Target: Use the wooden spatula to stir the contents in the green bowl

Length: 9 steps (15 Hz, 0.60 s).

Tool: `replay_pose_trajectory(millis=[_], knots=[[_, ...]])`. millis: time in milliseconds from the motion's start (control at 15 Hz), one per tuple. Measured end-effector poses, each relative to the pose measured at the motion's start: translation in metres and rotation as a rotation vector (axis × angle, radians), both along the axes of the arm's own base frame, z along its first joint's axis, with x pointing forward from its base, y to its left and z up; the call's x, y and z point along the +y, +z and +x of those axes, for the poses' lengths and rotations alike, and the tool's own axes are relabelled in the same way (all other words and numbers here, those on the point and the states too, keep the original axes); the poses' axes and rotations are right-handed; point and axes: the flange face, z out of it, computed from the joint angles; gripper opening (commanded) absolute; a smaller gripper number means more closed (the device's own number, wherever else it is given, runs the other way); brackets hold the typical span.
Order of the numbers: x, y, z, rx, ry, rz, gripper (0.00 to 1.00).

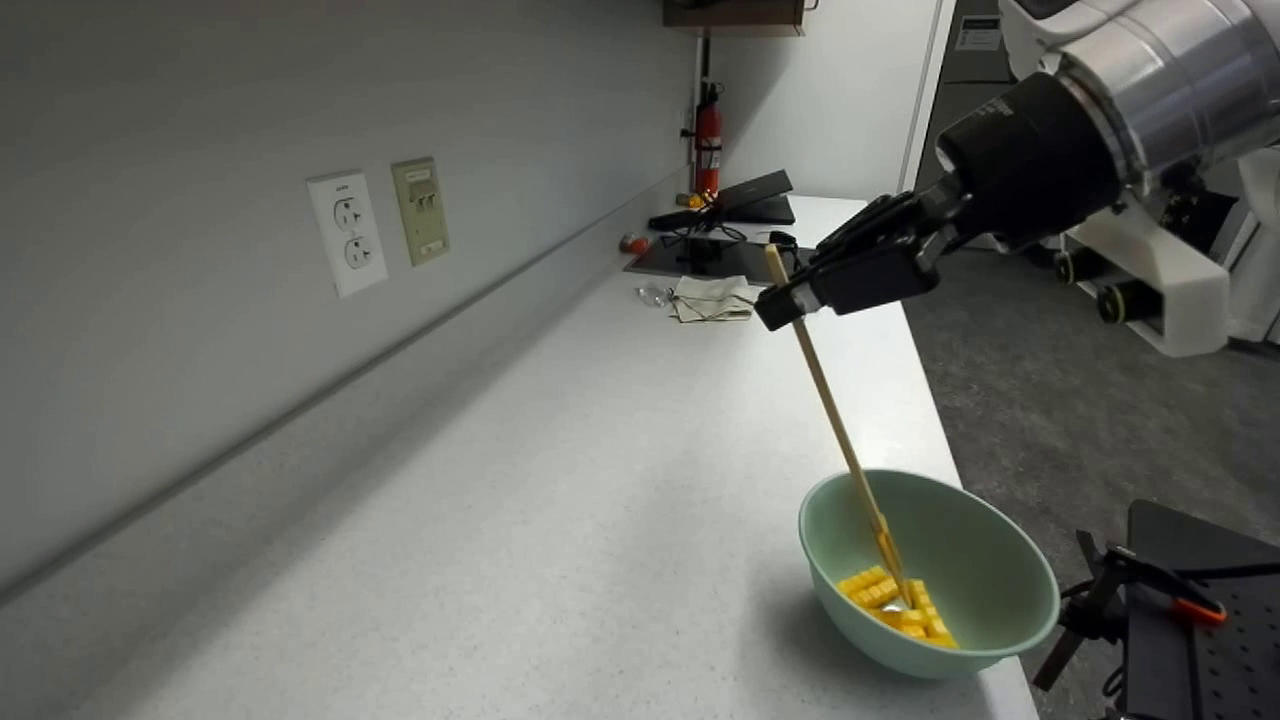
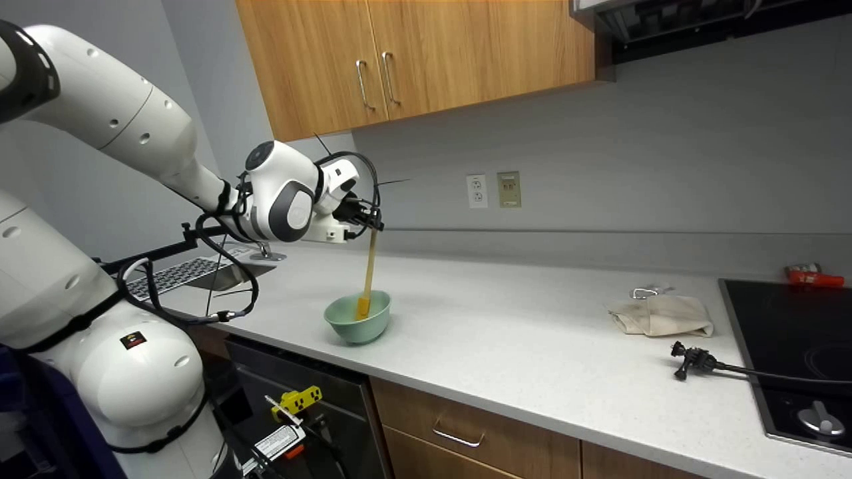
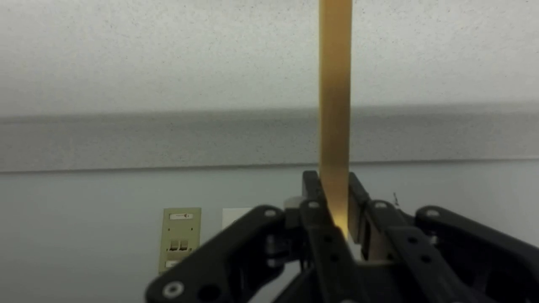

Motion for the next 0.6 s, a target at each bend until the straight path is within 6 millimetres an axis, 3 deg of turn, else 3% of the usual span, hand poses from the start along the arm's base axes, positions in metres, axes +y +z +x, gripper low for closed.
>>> replay_pose_trajectory(millis=[400, 600], knots=[[0.000, -0.006, -0.001, 0.068, -0.009, -0.030, 0.04], [-0.027, -0.028, 0.021, 0.061, -0.055, -0.023, 0.04]])
